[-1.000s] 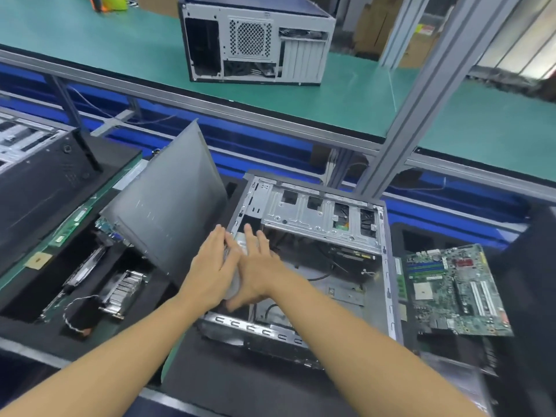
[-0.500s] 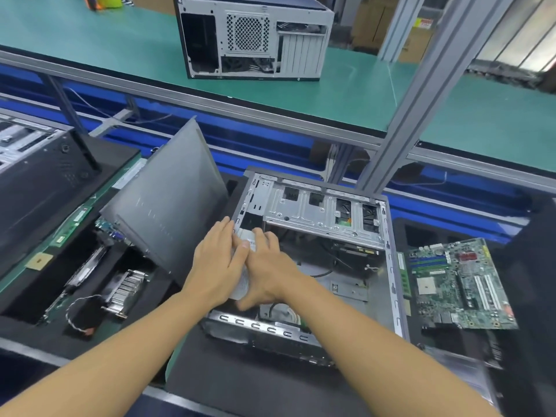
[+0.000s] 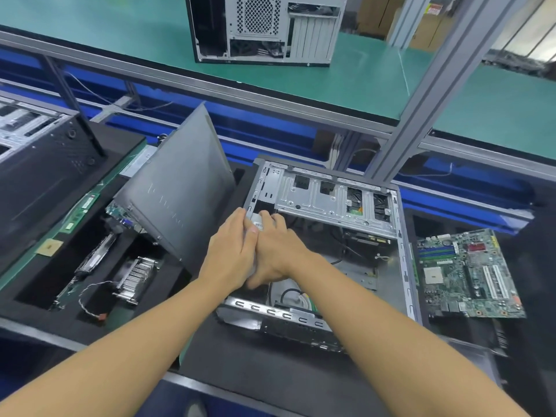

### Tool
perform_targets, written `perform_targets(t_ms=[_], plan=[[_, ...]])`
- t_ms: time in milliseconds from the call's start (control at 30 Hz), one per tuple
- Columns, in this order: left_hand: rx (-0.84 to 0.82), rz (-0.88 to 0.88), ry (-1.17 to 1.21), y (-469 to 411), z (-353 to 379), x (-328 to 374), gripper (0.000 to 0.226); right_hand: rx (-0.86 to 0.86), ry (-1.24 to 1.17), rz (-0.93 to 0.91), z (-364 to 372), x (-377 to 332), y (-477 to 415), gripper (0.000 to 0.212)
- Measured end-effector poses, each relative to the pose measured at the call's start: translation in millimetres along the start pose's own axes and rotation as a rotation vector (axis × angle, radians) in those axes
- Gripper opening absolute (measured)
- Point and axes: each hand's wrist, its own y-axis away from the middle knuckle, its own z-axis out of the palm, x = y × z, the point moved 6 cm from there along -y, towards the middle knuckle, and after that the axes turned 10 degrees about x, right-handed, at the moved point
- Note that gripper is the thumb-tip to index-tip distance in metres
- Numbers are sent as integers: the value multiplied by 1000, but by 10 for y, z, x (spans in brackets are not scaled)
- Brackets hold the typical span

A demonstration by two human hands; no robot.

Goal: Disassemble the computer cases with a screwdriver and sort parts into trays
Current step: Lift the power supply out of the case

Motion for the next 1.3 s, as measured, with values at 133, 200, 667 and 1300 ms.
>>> perform_targets(t_ms=[133, 200, 667, 1300], plan=[[17, -31, 52, 4, -15, 26, 45, -21, 50, -6, -11, -44, -44, 136], [-8, 19, 3, 9, -11, 57, 40, -29, 42, 6, -18, 0, -22, 135], [-218, 153, -6, -42, 96, 133, 64, 90, -424, 142, -378, 704, 557, 136], [-849, -775, 817, 136, 298, 1016, 55, 374, -1255, -84, -1312, 1226, 1503, 108]])
